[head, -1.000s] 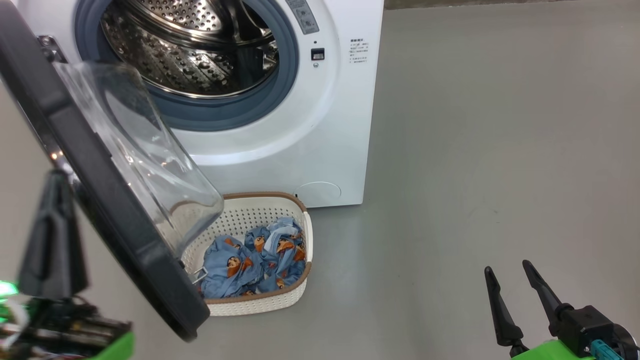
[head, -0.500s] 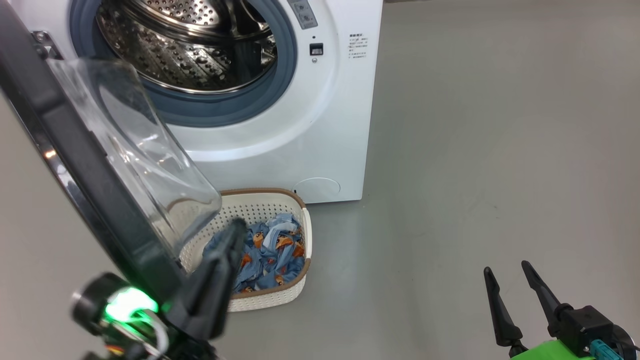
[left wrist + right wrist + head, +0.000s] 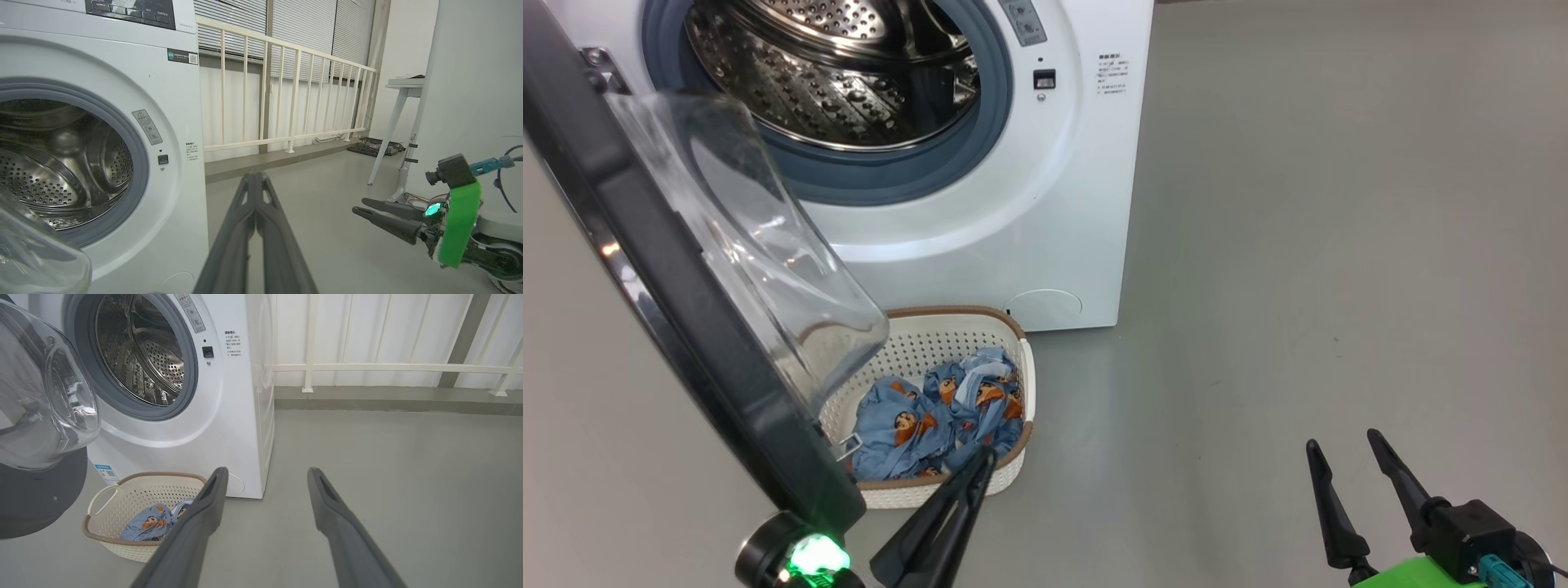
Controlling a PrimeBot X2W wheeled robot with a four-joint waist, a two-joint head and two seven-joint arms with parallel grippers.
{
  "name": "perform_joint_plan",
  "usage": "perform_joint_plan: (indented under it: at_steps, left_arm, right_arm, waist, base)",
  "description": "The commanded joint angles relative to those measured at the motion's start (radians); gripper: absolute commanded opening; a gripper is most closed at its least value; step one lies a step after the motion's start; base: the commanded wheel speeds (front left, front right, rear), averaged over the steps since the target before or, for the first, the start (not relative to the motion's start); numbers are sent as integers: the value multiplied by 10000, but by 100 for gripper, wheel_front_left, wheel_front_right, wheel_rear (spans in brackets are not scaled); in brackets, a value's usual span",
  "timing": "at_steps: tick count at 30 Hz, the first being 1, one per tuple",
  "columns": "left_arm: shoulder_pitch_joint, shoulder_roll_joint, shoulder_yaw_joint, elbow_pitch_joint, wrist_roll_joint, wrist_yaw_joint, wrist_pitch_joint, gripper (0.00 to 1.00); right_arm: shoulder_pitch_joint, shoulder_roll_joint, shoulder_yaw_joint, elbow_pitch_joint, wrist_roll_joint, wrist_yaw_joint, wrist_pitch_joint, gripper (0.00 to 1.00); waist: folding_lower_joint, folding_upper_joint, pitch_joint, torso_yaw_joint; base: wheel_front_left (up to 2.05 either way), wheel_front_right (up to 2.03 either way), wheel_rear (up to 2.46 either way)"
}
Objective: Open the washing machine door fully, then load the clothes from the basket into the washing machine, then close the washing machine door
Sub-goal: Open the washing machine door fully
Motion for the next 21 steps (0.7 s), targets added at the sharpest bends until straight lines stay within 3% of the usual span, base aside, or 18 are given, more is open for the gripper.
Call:
perform_joint_plan:
  at_steps: [1, 21]
  left_arm:
    - [-145, 27, 450, 89, -123, -31, -53, 0]
    - [-565, -456, 2369, 2399, -389, -31, -53, 0]
  right_arm:
    - [-293, -55, 311, -179, 106, 16, -76, 100]
    - [-398, -55, 366, -184, 210, 16, -76, 100]
  waist:
    - [0, 0, -8, -5]
    - [0, 0, 247, -100]
  base:
    - [0, 0, 0]
    - [0, 0, 0]
